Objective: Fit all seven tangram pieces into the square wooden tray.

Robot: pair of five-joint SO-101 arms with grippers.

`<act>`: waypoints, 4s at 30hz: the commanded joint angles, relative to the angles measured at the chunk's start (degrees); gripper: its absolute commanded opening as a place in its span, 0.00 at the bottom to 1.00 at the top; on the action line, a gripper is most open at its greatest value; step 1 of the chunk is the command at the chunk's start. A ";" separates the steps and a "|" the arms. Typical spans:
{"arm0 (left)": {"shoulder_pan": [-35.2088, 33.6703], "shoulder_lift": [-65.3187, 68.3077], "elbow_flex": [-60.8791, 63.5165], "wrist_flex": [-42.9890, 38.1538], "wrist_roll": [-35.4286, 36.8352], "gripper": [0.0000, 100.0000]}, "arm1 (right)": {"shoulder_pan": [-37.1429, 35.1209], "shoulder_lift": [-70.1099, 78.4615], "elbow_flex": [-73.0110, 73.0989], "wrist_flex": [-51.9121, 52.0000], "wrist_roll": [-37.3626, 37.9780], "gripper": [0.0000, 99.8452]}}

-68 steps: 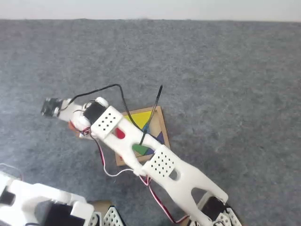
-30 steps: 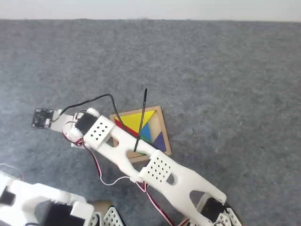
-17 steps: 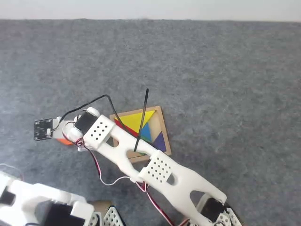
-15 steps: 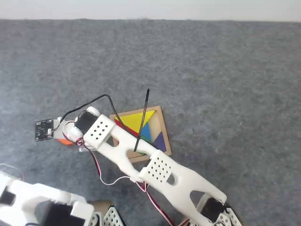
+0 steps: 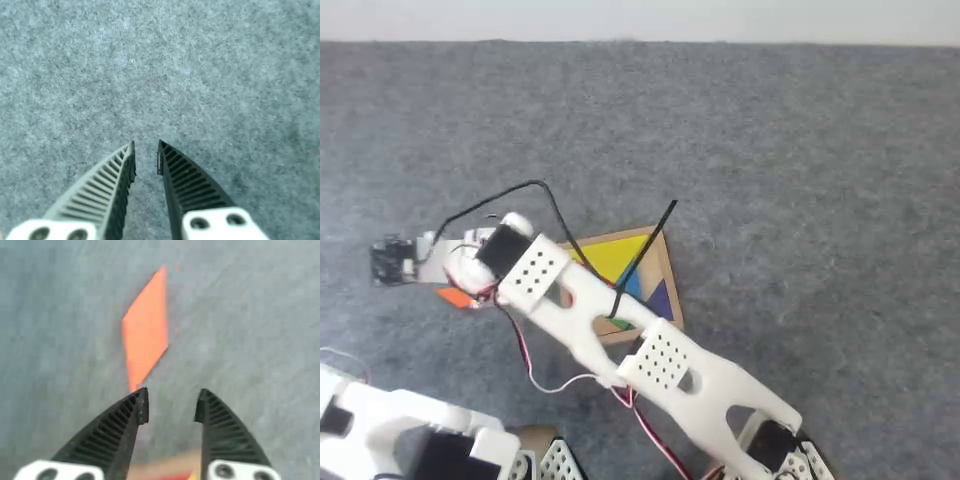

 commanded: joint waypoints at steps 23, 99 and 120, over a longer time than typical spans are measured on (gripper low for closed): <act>-1.67 -2.64 -0.48 -1.05 0.44 0.07 | -1.54 6.81 -1.32 -5.23 -5.80 0.01; 8.53 -2.20 -4.18 4.13 2.20 0.07 | -5.93 -36.88 63.12 -11.65 -26.02 0.27; 7.12 -2.46 -4.18 4.13 2.20 0.07 | -0.66 -27.91 59.43 -11.38 -25.41 0.06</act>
